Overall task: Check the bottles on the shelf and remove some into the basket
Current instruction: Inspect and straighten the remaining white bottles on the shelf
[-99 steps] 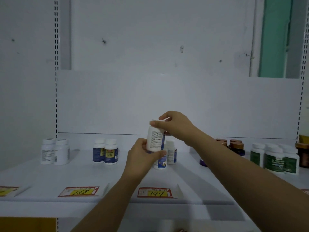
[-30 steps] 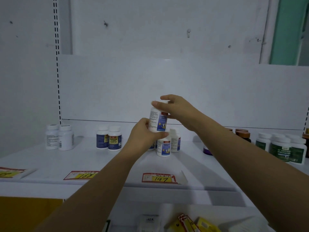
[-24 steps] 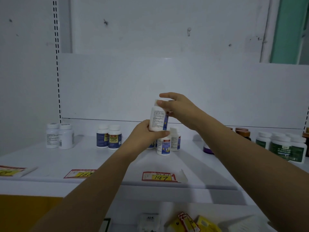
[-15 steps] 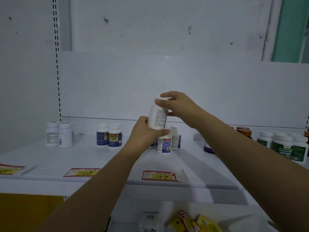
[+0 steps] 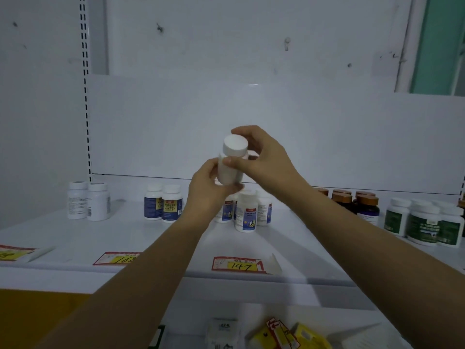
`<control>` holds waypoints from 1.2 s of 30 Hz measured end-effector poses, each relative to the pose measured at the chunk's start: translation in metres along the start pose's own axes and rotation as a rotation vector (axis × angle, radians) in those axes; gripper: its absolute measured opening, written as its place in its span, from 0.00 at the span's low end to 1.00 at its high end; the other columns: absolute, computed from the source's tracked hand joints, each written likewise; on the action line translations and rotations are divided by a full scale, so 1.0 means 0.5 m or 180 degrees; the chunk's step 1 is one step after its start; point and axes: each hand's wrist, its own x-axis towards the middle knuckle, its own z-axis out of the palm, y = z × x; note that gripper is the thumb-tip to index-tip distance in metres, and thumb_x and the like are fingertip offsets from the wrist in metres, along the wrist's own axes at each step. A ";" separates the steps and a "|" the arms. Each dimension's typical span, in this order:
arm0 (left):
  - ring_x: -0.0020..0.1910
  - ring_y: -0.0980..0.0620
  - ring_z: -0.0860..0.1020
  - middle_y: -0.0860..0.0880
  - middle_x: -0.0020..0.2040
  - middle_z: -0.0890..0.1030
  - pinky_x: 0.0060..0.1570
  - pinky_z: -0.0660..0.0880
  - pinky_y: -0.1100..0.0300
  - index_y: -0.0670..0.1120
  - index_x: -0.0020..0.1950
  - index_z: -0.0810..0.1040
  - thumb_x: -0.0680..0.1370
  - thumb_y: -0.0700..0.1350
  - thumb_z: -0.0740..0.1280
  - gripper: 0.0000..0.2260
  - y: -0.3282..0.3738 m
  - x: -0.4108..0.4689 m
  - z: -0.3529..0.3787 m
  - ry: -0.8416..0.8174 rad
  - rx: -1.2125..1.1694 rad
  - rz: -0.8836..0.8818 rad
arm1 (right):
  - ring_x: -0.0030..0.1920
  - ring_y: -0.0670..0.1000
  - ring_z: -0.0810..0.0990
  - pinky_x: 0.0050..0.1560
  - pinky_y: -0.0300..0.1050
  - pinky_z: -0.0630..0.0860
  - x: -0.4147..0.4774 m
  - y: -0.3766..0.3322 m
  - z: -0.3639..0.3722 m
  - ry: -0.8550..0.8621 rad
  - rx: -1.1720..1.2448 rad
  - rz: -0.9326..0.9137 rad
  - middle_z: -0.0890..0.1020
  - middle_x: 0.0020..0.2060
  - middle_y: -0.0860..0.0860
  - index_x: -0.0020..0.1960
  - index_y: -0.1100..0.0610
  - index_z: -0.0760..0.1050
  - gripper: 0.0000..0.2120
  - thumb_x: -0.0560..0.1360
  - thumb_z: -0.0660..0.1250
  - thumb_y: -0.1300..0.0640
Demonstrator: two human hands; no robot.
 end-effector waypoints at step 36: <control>0.52 0.53 0.76 0.49 0.60 0.77 0.46 0.73 0.65 0.45 0.65 0.71 0.72 0.51 0.72 0.25 0.039 -0.012 0.046 -0.0378 0.1074 -0.0417 | 0.52 0.51 0.80 0.50 0.44 0.80 0.071 -0.021 -0.093 -0.0775 -0.0123 0.1186 0.79 0.54 0.55 0.59 0.61 0.74 0.17 0.73 0.72 0.57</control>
